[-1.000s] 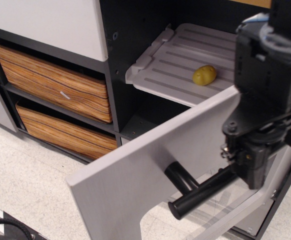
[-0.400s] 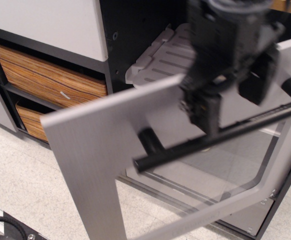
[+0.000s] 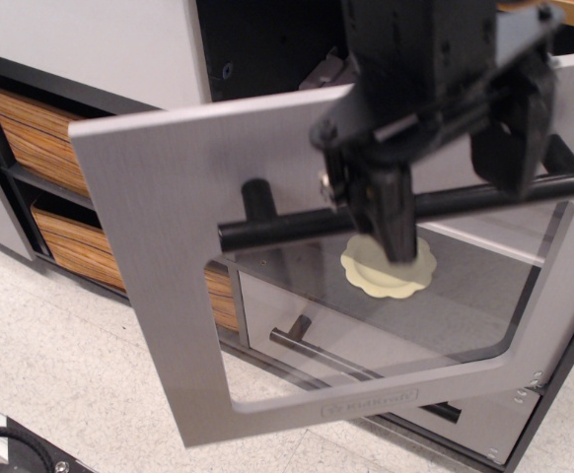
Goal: Close oven
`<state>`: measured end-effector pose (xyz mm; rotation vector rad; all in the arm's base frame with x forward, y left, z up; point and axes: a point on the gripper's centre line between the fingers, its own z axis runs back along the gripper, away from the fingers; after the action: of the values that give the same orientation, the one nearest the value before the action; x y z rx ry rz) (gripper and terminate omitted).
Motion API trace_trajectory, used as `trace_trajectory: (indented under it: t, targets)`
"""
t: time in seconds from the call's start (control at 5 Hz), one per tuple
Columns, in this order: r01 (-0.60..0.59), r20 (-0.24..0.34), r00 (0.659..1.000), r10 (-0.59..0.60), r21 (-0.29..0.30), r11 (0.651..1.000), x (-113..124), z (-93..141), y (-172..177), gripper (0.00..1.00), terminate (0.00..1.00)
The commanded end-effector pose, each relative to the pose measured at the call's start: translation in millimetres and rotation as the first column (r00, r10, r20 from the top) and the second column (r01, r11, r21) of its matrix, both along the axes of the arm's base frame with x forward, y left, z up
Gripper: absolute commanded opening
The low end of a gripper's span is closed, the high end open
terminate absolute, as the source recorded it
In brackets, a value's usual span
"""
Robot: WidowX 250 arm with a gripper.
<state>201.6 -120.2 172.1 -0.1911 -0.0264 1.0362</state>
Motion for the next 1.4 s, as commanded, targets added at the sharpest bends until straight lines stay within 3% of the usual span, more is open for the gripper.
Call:
trace_trajectory:
  t: [0.0, 0.4, 1.2]
  targets:
    - [0.085, -0.031, 0.996, -0.084, 0.054, 0.995, 17, -58, 6, 1.00, 0.00]
    - [0.152, 0.034, 0.987, -0.159, 0.165, 0.975, 40, -109, 34, 1.00, 0.00]
    - [0.084, 0.140, 0.983, -0.115, 0.211, 0.974, 96, -101, 89, 1.00, 0.00]
